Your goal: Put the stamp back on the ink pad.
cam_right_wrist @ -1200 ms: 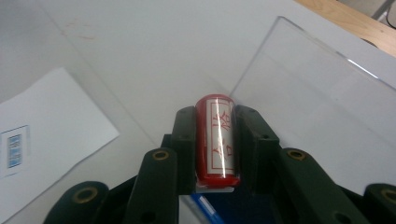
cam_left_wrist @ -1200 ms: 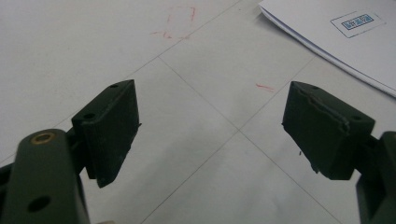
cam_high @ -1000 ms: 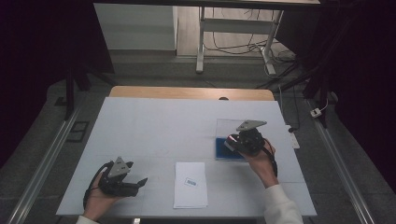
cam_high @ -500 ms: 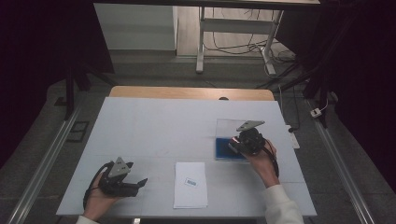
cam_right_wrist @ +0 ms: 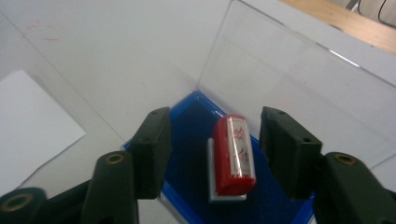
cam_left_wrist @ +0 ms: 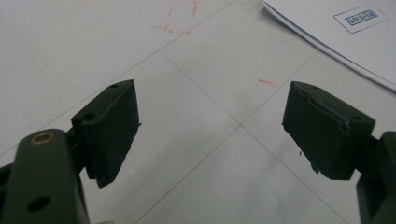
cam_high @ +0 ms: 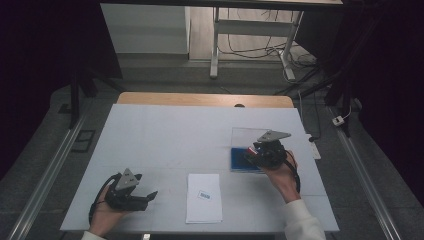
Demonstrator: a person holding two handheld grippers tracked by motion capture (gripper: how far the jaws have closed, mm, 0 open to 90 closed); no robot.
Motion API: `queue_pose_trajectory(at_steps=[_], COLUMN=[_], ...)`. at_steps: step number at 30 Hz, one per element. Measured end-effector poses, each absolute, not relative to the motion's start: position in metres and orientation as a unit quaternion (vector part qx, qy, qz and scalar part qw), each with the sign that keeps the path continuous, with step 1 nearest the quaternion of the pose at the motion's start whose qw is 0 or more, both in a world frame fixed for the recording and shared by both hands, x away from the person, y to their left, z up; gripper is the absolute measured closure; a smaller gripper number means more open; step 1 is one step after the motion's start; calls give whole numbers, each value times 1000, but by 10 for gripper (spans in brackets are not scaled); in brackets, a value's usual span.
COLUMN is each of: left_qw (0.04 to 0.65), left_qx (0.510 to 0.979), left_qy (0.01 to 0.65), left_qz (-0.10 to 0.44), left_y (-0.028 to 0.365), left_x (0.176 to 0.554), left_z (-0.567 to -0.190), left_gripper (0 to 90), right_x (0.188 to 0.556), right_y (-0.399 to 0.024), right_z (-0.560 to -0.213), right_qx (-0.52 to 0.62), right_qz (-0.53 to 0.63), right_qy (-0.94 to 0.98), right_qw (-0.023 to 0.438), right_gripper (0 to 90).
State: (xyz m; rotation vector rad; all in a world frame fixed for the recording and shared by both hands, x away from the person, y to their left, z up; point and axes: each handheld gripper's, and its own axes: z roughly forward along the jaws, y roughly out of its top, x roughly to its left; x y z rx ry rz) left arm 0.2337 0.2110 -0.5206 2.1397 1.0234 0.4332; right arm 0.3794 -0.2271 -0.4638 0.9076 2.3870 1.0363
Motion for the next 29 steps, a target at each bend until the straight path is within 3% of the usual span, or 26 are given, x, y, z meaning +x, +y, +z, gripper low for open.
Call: queue_pose_trajectory(at_steps=[6, 18, 29], left_qw=[358, 366, 364], left_qx=[829, 824, 825], left_qy=[395, 399, 400], left_qz=[167, 164, 164], left_y=[210, 212, 211], left_x=[234, 234, 235], left_z=[-521, -520, -521], left_gripper=[188, 185, 183], right_x=[356, 306, 299], right_y=[-243, -289, -294], right_z=[-465, -493, -501], right_qx=[317, 317, 302], right_qz=[391, 400, 396], right_qy=[842, 843, 851], right_qw=[194, 172, 168], right_gripper=[376, 370, 370])
